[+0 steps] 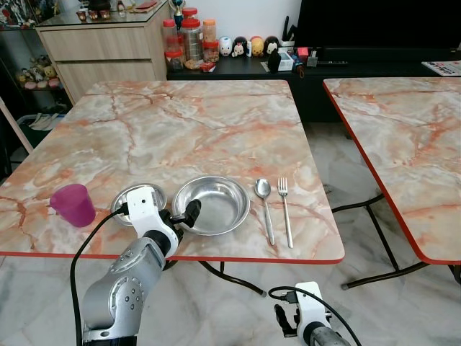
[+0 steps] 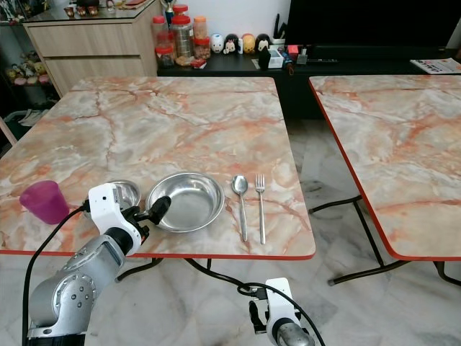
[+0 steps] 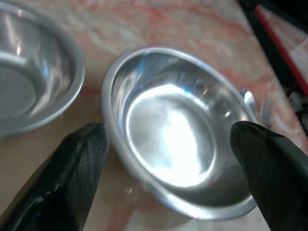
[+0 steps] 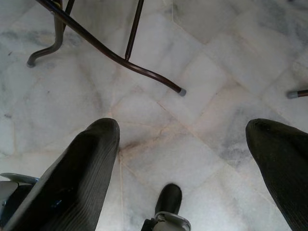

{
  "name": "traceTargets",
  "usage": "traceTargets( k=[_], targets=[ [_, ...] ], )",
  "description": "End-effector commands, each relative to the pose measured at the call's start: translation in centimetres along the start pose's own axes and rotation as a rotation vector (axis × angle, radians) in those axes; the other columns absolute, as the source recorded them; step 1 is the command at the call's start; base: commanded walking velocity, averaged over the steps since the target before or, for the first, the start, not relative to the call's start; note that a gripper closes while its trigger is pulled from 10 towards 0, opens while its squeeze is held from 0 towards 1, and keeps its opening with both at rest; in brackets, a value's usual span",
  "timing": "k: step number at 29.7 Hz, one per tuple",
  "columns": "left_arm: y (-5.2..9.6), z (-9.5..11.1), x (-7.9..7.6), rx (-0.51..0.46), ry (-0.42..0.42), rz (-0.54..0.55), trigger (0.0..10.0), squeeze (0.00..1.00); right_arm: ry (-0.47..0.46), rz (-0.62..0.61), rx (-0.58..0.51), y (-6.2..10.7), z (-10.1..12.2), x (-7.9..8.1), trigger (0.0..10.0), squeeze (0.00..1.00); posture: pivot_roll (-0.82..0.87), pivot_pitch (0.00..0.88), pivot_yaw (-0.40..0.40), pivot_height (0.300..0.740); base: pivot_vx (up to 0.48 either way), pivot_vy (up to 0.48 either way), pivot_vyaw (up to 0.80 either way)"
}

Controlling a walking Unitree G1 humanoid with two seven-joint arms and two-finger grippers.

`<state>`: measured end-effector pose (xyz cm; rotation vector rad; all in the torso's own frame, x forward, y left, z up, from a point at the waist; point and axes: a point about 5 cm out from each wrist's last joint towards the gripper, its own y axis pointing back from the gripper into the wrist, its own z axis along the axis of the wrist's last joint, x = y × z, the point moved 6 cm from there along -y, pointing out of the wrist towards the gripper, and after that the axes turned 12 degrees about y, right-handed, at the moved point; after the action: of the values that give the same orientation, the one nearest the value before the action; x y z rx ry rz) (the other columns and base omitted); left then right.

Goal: Setting the table

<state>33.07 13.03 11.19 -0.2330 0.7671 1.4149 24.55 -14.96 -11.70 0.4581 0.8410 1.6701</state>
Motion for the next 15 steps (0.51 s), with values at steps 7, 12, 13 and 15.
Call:
traceTargets(
  k=[7,12,13,15],
  targets=[
    [0.1,-0.8,0.9,0.056,-0.025,0.043,10.0,0.00,-0.009,-0.002,-0.002,-0.1,0.2,0.0,10.0,0.00,0.14,0.000,0.014,0.736,0.000,0.000,0.00],
    [-0.2,-0.9,1.0,0.064,-0.036,0.059,10.0,0.00,-0.011,-0.003,-0.003,-0.1,0.3,0.0,10.0,0.00,0.14,0.000,0.015,0.736,0.000,0.000,0.00],
    [-0.3,-1.0,1.1,0.068,-0.037,0.067,10.0,0.00,-0.012,-0.004,-0.003,-0.1,0.3,0.0,10.0,0.00,0.13,0.000,0.015,0.736,0.000,0.000,0.00],
    [-0.4,-1.0,1.2,0.067,-0.042,0.071,10.0,0.00,-0.014,-0.005,-0.004,-0.1,0.3,-0.1,10.0,0.00,0.13,0.000,0.014,0.736,0.000,0.000,0.00]
  ],
)
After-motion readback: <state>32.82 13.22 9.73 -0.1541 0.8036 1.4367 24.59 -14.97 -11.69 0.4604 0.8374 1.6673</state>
